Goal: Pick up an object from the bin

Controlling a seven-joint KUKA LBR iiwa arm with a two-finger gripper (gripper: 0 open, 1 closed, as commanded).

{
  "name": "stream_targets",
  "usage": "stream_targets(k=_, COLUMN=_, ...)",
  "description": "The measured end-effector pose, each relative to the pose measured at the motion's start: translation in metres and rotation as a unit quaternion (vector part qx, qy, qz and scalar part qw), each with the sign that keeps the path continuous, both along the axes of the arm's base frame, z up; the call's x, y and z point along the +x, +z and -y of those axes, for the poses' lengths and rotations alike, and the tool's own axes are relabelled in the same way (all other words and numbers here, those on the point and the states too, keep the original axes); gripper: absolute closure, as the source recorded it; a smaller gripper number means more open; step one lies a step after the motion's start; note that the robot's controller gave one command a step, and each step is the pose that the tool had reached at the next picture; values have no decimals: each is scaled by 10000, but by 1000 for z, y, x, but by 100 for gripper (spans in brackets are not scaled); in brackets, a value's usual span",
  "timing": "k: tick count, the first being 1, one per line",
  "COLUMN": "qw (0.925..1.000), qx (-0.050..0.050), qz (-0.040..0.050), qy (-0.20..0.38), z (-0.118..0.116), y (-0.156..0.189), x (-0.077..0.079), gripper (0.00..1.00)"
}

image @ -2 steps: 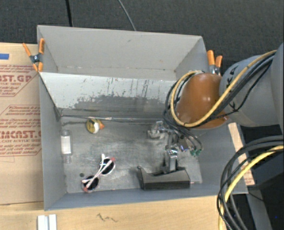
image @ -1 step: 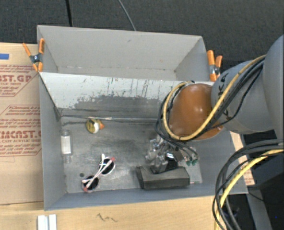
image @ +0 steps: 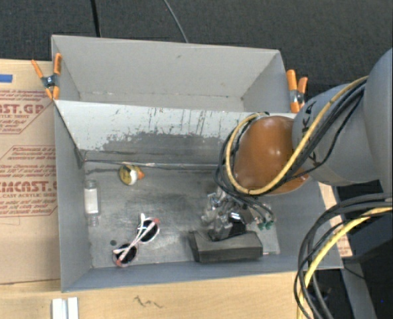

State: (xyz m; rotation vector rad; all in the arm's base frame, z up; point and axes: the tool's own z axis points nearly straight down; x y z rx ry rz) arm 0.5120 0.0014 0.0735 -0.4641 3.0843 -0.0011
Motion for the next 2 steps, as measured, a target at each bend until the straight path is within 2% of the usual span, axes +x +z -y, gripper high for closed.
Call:
stream_targets(k=1, qw=10000, qx=-12, qz=-63, qy=-29, z=1, y=72, x=14, gripper=0)
stream_targets(k=2, qw=9999, qx=-8, qz=-104, qy=-29, z=1, y=68, x=12, gripper=0)
